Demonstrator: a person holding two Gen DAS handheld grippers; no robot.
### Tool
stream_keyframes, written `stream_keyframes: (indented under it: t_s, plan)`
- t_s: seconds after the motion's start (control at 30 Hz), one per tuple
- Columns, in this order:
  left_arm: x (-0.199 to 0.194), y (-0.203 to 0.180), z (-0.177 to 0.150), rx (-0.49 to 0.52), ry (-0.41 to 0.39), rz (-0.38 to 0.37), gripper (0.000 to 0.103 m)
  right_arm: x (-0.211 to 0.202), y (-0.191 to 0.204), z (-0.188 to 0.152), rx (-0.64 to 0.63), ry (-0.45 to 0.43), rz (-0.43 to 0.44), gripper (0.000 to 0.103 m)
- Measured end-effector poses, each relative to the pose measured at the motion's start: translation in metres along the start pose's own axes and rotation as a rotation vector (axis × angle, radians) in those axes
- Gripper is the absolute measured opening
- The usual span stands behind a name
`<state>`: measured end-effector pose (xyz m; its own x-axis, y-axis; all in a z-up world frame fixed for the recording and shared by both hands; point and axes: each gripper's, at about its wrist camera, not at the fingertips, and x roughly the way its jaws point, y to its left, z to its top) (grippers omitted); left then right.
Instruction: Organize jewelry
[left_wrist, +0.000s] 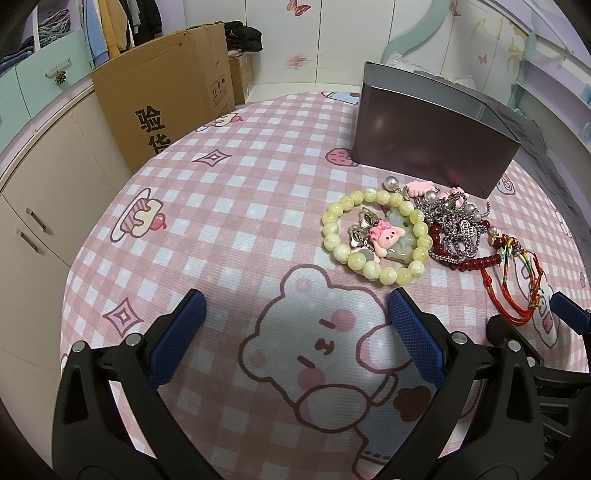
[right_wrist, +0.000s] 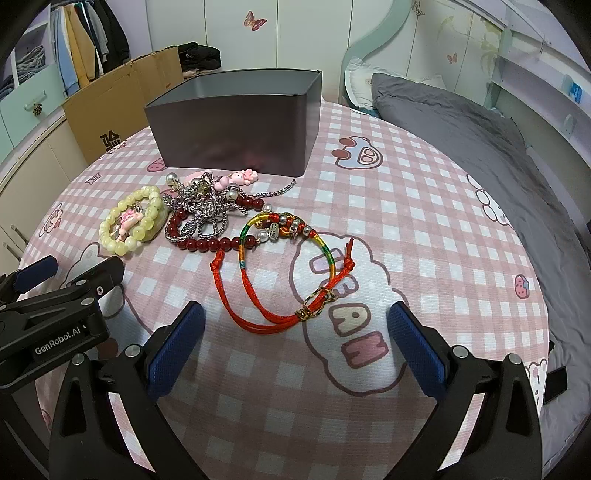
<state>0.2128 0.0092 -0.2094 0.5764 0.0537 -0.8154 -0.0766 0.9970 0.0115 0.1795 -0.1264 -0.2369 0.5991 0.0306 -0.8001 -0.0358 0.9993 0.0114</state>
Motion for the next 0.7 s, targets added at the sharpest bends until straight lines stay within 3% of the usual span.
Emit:
stream_keyframes:
  t_s: [0.7]
  plan:
    - [-0.0001, -0.0007, 0.0003, 0.000, 0.000, 0.000, 0.097, 0.0001, 0.0002, 0.0002, 0.004, 0.000, 0.003, 0.096]
